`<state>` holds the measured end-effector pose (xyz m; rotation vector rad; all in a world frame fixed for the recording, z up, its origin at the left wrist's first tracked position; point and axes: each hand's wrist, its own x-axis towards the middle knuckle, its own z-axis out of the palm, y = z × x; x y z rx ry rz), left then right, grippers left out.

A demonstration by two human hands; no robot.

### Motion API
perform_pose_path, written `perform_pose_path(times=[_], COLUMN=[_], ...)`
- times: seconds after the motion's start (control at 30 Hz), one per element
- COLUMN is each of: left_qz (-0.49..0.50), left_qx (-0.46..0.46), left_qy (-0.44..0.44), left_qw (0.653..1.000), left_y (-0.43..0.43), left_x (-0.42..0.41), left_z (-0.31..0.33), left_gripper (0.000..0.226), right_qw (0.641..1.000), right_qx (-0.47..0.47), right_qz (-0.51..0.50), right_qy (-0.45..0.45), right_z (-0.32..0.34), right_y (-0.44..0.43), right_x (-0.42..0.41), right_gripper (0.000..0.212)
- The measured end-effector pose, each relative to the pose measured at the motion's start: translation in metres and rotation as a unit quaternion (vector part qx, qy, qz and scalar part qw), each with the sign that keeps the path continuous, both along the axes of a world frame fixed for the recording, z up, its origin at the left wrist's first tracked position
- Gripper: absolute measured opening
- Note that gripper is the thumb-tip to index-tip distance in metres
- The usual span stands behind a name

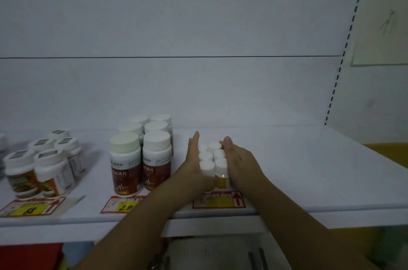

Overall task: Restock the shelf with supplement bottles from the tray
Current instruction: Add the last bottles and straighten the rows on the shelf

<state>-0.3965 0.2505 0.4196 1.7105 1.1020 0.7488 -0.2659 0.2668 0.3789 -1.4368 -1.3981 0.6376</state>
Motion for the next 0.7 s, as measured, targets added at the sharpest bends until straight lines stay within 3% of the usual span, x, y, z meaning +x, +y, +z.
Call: perform_pose_path(times=[0.1, 0.2, 0.3, 0.43, 0.57, 0.7], left_qz=[0.005, -0.001, -0.010, 0.002, 0.001, 0.009], left_qx=[-0.015, -0.011, -0.037, -0.087, -0.121, -0.135], left_qy=[-0.019, 0.010, 0.000, -0.070, -0.162, -0.150], left_qw=[1.000, 1.000, 0.999, 0.994, 0.979, 0.979], left_y=[-0.005, -0.008, -0.005, 0.004, 0.014, 0.024], left_x=[-0.002, -0.002, -0.002, -0.004, -0.005, -0.004], left_z=[0.002, 0.004, 0.003, -0.002, -0.010, -0.017], left_gripper=[0.086, 0.101, 0.102, 0.086, 0.078, 0.073], right_qw=[0.999, 0.994, 0.992, 0.999, 0.985, 0.982], right_qx=[0.010, 0.037, 0.031, -0.029, -0.082, -0.089], right_qz=[-0.027, -0.048, -0.048, -0.019, 0.017, 0.036], right_qy=[-0.037, -0.096, -0.115, -0.036, 0.153, 0.162], right_z=[-0.002, -0.001, 0.000, 0.009, 0.019, 0.012], right_y=[-0.001, -0.004, -0.006, -0.008, -0.011, -0.012], right_x=[0.000, -0.003, -0.006, -0.008, -0.013, -0.015], right_gripper=[0.055, 0.057, 0.054, 0.064, 0.065, 0.049])
